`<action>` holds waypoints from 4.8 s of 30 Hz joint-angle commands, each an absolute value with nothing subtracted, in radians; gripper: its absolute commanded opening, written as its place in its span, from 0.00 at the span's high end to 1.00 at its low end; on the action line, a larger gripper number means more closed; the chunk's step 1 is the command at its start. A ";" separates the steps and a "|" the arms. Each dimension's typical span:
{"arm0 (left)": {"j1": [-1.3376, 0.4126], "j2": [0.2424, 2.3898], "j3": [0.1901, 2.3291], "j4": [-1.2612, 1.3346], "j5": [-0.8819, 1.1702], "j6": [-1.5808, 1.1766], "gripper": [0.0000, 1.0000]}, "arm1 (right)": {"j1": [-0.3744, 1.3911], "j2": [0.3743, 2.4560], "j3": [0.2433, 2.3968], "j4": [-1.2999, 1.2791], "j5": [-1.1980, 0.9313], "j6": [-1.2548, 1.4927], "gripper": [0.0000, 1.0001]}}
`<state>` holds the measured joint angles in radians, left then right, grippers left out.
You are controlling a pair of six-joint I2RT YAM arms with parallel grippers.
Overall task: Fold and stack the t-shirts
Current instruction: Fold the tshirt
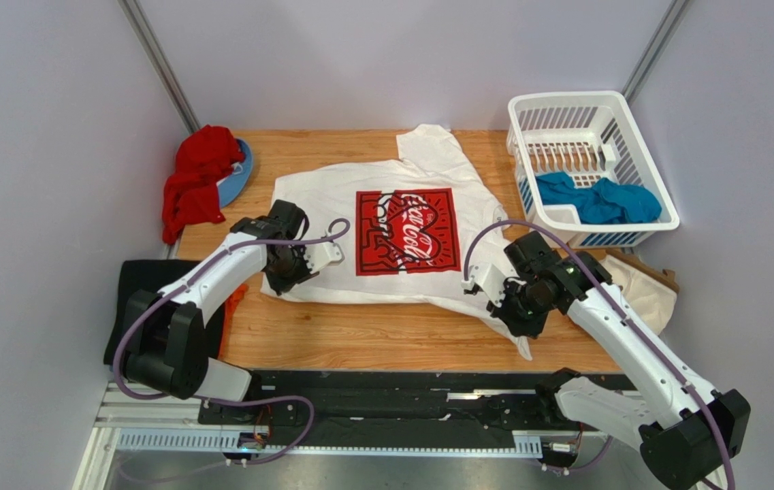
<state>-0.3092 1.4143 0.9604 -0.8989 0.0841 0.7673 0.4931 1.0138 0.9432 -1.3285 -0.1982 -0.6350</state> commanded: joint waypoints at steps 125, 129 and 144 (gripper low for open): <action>-0.250 1.917 1.410 -0.712 -0.236 0.767 1.00 | 0.391 2.134 2.052 -0.980 0.207 -0.813 1.00; -0.249 1.917 1.407 -0.706 -0.238 0.767 1.00 | 0.391 2.157 2.063 -0.965 0.196 -0.804 1.00; -0.249 1.942 1.404 -0.681 -0.262 0.764 1.00 | 0.390 2.186 1.990 -0.874 0.285 -0.799 0.63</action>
